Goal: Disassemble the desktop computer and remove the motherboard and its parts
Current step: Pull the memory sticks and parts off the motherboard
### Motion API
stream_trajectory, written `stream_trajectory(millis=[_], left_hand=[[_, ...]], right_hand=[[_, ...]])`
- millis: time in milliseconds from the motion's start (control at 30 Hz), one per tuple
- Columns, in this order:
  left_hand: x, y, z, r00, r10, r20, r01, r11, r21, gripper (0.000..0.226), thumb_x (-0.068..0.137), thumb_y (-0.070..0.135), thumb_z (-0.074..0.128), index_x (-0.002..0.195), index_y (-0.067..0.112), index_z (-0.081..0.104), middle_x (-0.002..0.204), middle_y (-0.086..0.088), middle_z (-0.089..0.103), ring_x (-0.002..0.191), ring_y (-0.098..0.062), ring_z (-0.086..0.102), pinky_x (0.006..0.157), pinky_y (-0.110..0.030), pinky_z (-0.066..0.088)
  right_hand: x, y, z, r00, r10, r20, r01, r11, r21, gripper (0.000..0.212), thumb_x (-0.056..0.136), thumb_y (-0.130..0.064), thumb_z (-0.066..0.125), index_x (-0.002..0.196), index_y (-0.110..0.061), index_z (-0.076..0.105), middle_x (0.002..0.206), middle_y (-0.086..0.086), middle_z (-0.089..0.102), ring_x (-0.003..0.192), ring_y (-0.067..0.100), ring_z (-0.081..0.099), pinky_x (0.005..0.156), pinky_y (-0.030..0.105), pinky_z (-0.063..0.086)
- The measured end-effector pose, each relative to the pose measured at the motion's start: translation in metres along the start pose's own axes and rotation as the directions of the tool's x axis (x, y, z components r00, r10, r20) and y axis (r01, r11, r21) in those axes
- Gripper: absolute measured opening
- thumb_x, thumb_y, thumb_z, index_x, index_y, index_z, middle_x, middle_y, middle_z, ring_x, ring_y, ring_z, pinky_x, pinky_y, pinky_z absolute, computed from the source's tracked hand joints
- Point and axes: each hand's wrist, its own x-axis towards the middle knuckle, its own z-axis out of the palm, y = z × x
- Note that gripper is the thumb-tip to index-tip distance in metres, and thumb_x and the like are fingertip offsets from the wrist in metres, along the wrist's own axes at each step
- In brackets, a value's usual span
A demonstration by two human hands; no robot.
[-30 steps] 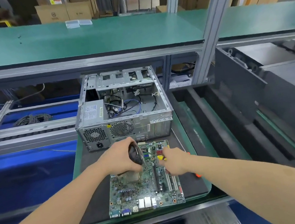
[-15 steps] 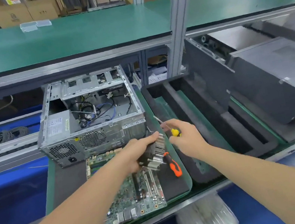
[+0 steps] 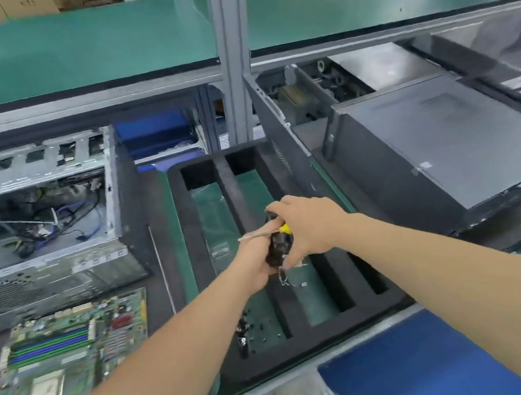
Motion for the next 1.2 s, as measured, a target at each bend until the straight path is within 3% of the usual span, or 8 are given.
stream_trajectory(millis=[133,267,367,500,600,867,1100,1200], left_hand=[[0.029,-0.024,0.027,0.992,0.08,-0.095,-0.073,0.995,0.071,0.031,0.092,0.043,0.075,0.099,0.015,0.066,0.08,-0.003,0.07,0.062,-0.018,0.064,0.06,-0.028,0.052],[0.044,-0.052,0.026,0.896,0.305,-0.323,-0.102,0.849,0.519,0.023,0.084,0.038,0.081,0.103,0.027,0.073,0.125,0.003,0.068,0.107,-0.017,0.066,0.089,-0.032,0.053],[0.044,-0.062,0.025,0.776,0.435,-0.457,0.018,0.708,0.706,0.013,0.083,0.036,0.078,0.095,0.033,0.074,0.156,0.007,0.041,0.144,-0.02,0.036,0.119,-0.049,0.025],[0.041,-0.076,0.014,0.748,0.441,-0.496,0.008,0.741,0.671,0.013,0.083,0.043,0.08,0.077,0.04,0.068,0.168,0.011,0.021,0.154,-0.013,0.009,0.121,-0.05,0.007],[0.042,-0.083,0.01,0.763,0.447,-0.467,0.027,0.699,0.714,0.02,0.079,0.042,0.082,0.093,0.04,0.068,0.171,0.008,0.011,0.156,-0.015,0.007,0.119,-0.05,0.008],[0.059,-0.098,0.013,0.743,0.285,-0.606,0.312,0.653,0.69,0.121,0.071,0.061,0.08,0.16,0.036,0.001,0.169,-0.006,-0.025,0.159,-0.024,-0.009,0.124,-0.052,0.008],[0.058,-0.1,0.007,0.746,0.176,-0.642,0.423,0.619,0.662,0.145,0.065,0.085,0.069,0.164,0.012,-0.009,0.172,-0.008,-0.013,0.159,-0.027,-0.001,0.125,-0.05,0.009],[0.051,-0.094,0.004,0.775,0.231,-0.588,0.292,0.693,0.659,0.123,0.078,0.073,0.07,0.164,0.011,0.008,0.171,-0.009,0.012,0.157,-0.028,0.016,0.125,-0.05,0.018]], right_hand=[[0.008,0.034,0.026,0.999,0.035,0.032,-0.035,0.999,0.022,0.095,0.057,-0.051,0.082,0.138,-0.026,0.04,0.125,-0.006,0.055,0.097,0.03,0.065,0.074,0.04,0.055],[0.017,0.044,0.054,0.997,0.008,0.082,-0.014,0.998,0.063,0.076,0.056,-0.042,0.084,0.121,-0.028,0.047,0.113,-0.007,0.061,0.089,0.025,0.063,0.07,0.038,0.056],[0.027,0.037,0.066,0.992,-0.068,0.105,0.062,0.996,0.059,0.07,0.057,-0.037,0.086,0.116,-0.025,0.049,0.109,-0.005,0.055,0.094,0.024,0.063,0.064,0.034,0.049],[0.033,0.034,0.079,0.986,-0.106,0.126,0.099,0.993,0.058,0.082,0.057,-0.035,0.087,0.128,-0.027,0.046,0.116,-0.006,0.058,0.094,0.024,0.062,0.063,0.033,0.046],[0.032,0.037,0.093,0.987,-0.072,0.146,0.059,0.994,0.091,0.094,0.058,-0.034,0.087,0.139,-0.03,0.04,0.125,-0.006,0.06,0.102,0.026,0.065,0.069,0.035,0.051],[0.03,0.035,0.122,0.989,-0.019,0.143,0.015,1.0,0.025,0.087,0.067,-0.029,0.089,0.139,-0.028,0.039,0.125,-0.004,0.058,0.099,0.028,0.067,0.074,0.04,0.056],[0.029,0.04,0.124,0.986,-0.013,0.168,0.002,0.998,0.064,0.102,0.068,-0.05,0.087,0.151,-0.036,0.03,0.164,-0.013,0.031,0.123,0.026,0.063,0.086,0.042,0.056],[0.024,0.039,0.114,0.995,0.042,0.089,-0.074,0.911,0.405,0.079,0.068,-0.044,0.079,0.14,-0.043,0.045,0.134,-0.011,0.063,0.107,0.023,0.067,0.086,0.041,0.058]])
